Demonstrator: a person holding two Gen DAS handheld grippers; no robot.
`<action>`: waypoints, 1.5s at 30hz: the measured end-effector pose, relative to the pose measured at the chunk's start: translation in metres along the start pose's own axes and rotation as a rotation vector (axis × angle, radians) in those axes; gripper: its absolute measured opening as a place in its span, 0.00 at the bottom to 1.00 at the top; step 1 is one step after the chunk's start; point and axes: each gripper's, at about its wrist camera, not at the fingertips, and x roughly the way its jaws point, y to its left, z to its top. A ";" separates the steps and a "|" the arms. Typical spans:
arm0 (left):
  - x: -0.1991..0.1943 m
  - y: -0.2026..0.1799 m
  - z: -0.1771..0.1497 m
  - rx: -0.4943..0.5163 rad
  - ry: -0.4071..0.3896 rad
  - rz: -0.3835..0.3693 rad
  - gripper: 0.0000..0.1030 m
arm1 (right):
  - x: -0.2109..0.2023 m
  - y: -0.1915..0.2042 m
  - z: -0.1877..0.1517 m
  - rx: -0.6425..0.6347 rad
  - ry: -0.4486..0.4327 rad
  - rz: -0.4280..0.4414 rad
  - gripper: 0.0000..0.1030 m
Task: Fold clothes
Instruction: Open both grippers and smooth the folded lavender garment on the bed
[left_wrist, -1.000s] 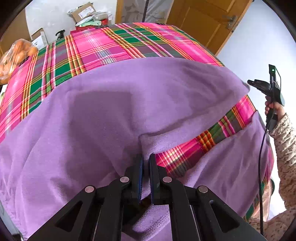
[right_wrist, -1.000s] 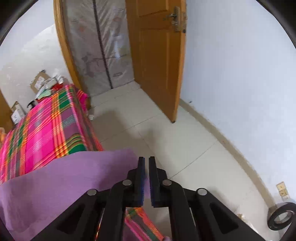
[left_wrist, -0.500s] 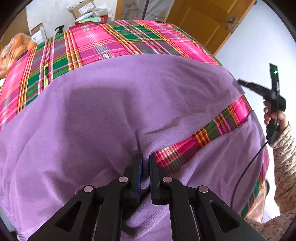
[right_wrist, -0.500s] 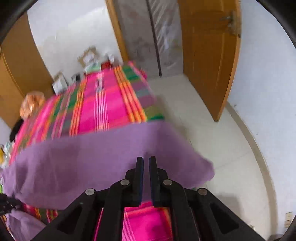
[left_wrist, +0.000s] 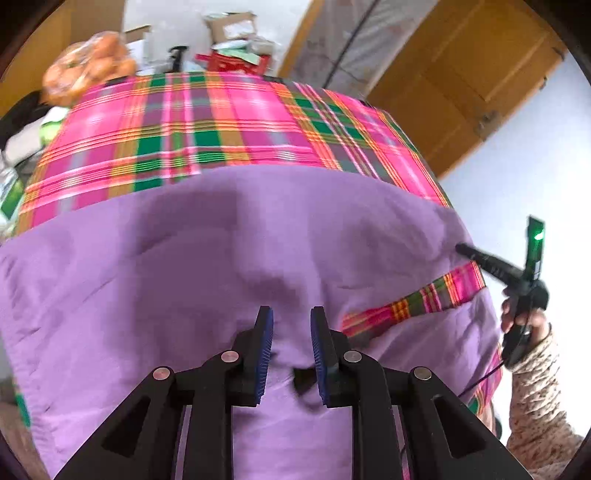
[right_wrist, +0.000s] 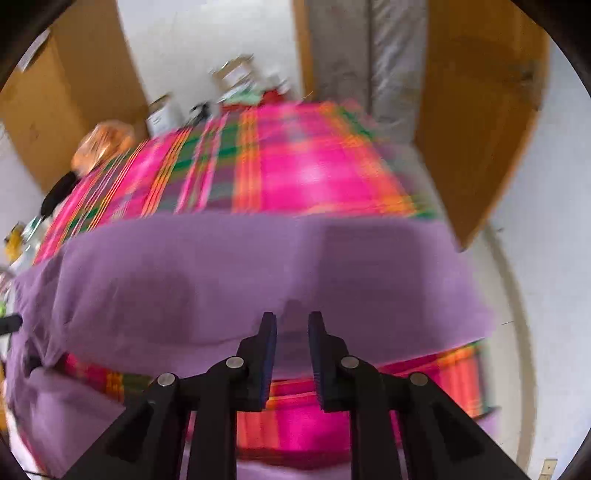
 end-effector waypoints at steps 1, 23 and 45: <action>-0.005 0.007 -0.005 -0.013 -0.004 0.006 0.21 | 0.007 0.006 -0.004 -0.006 0.023 -0.018 0.18; -0.011 0.115 -0.065 -0.263 0.030 -0.003 0.21 | 0.004 0.245 -0.037 -0.356 0.208 0.768 0.33; -0.033 0.183 -0.044 -0.425 -0.080 0.067 0.21 | 0.023 0.258 -0.007 -0.219 0.096 0.687 0.20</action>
